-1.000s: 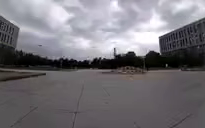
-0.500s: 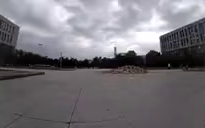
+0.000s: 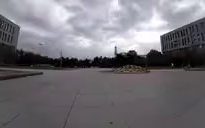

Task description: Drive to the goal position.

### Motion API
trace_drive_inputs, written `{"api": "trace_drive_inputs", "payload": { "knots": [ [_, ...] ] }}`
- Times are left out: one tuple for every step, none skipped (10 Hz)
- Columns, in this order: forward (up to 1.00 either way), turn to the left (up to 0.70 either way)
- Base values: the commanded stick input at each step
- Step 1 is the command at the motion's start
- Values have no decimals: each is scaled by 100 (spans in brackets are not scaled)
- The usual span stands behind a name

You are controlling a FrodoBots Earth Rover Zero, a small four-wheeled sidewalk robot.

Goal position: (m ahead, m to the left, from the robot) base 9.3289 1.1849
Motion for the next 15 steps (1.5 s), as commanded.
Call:
{"api": "trace_drive_inputs", "payload": {
  "knots": [
    [70,13],
    [70,29],
    [70,35],
    [70,28],
    [70,4],
    [70,0],
    [70,0],
    [70,0],
    [70,0],
    [70,0],
    [70,0],
    [70,0],
    [70,0],
    [70,0],
    [70,0]
  ]
}}
